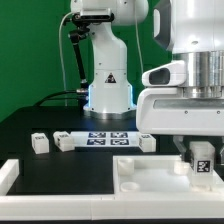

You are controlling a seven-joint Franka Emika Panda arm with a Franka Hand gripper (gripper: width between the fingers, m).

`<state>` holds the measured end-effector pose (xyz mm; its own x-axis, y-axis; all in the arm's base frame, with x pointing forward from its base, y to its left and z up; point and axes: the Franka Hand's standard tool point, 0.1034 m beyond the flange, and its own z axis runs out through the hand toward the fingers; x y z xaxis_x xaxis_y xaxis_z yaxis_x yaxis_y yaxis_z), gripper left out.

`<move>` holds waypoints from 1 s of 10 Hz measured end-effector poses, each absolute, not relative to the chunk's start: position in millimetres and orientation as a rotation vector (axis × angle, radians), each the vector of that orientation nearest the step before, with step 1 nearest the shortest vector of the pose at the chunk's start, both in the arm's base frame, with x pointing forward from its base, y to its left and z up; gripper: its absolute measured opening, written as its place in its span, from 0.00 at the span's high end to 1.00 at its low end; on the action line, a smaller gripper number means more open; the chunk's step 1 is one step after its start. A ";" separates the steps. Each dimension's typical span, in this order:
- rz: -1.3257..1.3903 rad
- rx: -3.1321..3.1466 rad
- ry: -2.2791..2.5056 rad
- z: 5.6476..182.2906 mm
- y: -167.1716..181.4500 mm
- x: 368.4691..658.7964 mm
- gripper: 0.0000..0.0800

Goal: Assemble square table

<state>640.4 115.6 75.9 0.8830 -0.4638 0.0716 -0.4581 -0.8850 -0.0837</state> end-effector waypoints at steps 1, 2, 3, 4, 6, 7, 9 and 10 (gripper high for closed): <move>-0.134 -2.962 0.816 75.7 114.7 640.3 0.64; -0.131 -2.936 0.902 75.5 114.2 640.0 0.64; -0.124 -2.867 1.101 74.8 111.7 639.1 0.64; -0.117 -2.798 1.259 74.3 109.0 638.9 0.64; -0.006 -2.381 1.825 72.5 102.8 634.0 0.64; 0.060 -2.242 1.947 71.9 100.9 632.6 0.64; 0.094 -2.036 2.150 71.4 98.9 629.8 0.64; 0.091 -2.057 2.130 71.4 98.8 629.8 0.60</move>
Offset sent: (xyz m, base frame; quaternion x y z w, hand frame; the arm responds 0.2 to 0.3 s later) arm -0.0053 -0.0156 -0.0072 -0.0242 0.0072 0.2731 0.9617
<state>629.8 98.8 71.4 -0.0274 -0.9849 -0.1708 -0.9959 0.0416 -0.0799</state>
